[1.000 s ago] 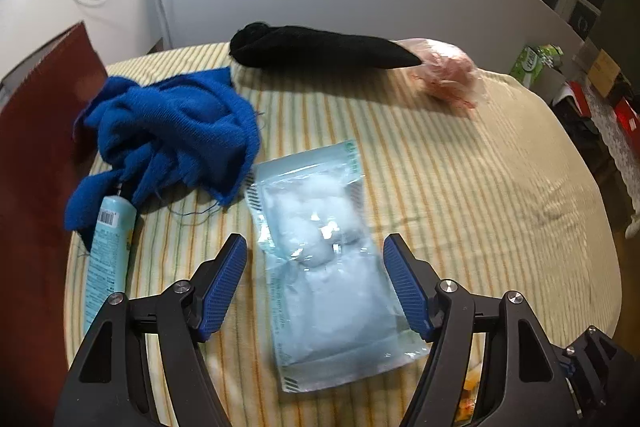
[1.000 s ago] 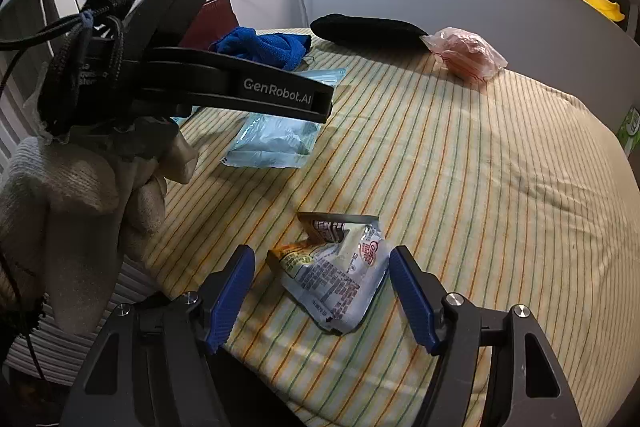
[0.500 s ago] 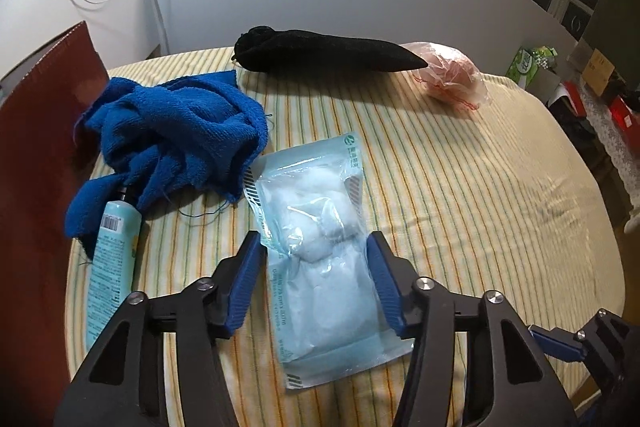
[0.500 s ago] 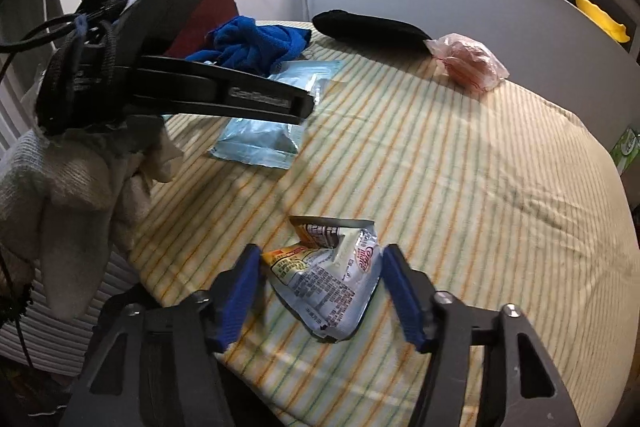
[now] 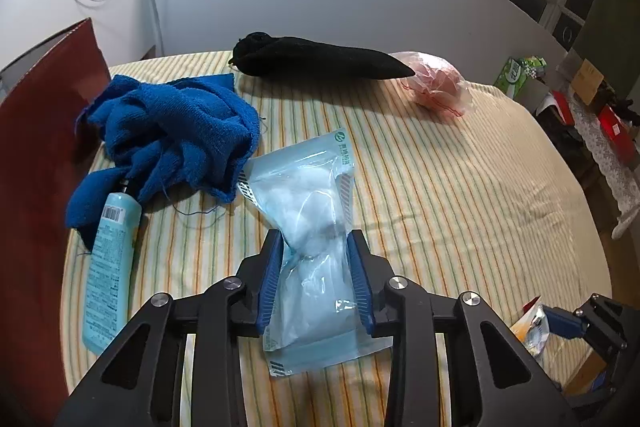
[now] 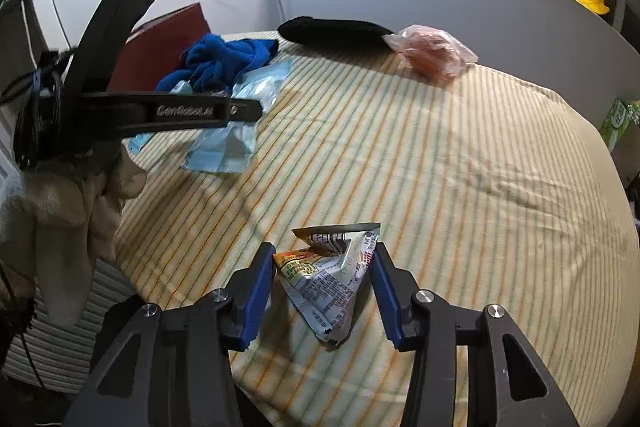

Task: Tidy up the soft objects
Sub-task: 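Lift the cotton pouch toward the shoebox while the right gripper lifts the wrapper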

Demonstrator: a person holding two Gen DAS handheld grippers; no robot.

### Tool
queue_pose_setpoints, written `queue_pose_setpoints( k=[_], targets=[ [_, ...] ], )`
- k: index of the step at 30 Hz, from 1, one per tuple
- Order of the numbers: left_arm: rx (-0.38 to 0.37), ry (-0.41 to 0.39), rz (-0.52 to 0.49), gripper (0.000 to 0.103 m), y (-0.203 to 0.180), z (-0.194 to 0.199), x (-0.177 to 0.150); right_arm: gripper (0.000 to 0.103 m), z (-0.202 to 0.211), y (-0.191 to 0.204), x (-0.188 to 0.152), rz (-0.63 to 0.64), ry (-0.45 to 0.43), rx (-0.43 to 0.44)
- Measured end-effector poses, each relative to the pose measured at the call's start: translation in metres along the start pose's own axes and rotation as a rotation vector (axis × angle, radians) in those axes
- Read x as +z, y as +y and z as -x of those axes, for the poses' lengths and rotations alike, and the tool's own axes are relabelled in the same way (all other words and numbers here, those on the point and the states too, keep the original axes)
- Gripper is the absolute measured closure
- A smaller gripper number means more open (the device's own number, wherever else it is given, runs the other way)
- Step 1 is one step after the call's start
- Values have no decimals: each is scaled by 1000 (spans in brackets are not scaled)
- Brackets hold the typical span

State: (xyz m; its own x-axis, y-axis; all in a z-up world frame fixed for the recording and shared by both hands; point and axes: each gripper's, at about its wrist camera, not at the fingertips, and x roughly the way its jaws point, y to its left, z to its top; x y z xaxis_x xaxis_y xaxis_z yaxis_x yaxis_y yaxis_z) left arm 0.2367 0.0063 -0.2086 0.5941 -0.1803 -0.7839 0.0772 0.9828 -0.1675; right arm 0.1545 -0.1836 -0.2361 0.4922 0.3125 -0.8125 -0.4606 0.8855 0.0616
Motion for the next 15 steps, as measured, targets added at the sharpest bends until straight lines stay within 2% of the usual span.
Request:
queue_pose_setpoints(
  k=[8, 15],
  targets=[
    [-42, -34, 16, 72, 1, 22, -1, 60, 16, -13, 4, -39, -40, -1],
    [-76, -102, 5, 72, 0, 57, 6, 60, 31, -13, 16, -39, -81, 6]
  ],
)
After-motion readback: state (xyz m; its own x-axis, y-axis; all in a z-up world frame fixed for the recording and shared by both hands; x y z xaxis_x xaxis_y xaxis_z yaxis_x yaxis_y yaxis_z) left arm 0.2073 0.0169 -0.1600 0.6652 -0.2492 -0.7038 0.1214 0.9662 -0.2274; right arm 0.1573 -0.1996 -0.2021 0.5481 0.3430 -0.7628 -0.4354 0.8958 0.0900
